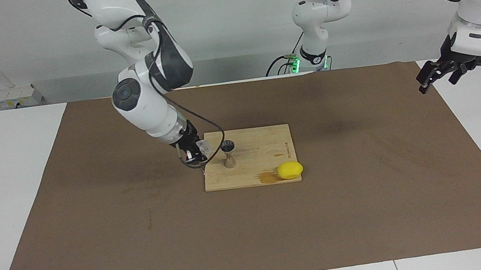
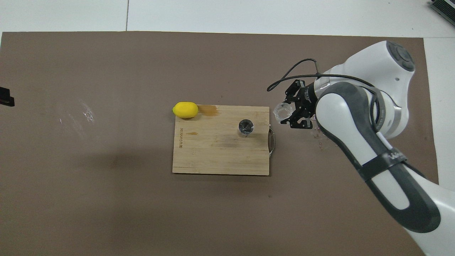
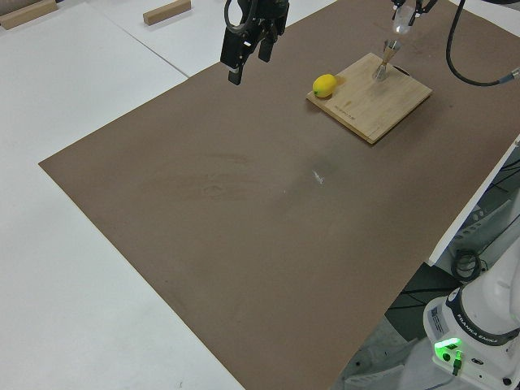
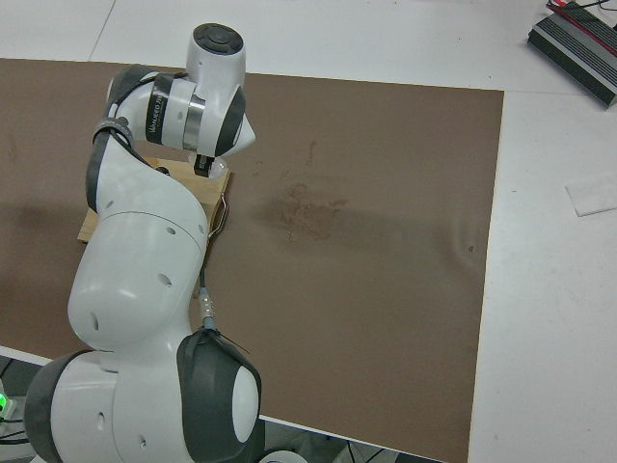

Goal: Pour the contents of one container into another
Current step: 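Carry the clear glass back toward its starting spot with the right gripper, then lower the clear glass onto the table and open the right gripper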

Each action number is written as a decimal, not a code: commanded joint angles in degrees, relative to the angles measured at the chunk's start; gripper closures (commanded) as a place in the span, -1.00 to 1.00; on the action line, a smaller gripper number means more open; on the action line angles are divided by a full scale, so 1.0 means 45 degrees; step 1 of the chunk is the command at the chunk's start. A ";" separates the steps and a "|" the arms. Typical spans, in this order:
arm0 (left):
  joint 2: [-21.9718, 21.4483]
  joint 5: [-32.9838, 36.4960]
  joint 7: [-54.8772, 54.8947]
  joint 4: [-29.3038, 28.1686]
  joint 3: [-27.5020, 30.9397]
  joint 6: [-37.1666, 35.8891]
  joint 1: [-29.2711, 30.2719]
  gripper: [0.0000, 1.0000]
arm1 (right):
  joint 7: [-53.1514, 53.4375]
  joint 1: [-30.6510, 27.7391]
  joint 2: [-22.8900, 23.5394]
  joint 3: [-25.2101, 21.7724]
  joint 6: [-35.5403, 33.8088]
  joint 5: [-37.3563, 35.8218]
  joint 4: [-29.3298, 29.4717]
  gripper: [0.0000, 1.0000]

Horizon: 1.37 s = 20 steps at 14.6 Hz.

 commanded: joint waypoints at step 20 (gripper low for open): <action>-0.0403 -0.0462 -0.0294 -0.0281 0.0017 -0.0152 -0.0101 -1.00 | -0.8197 -0.5961 0.0032 0.0082 -0.0026 0.1610 -0.3351 -1.00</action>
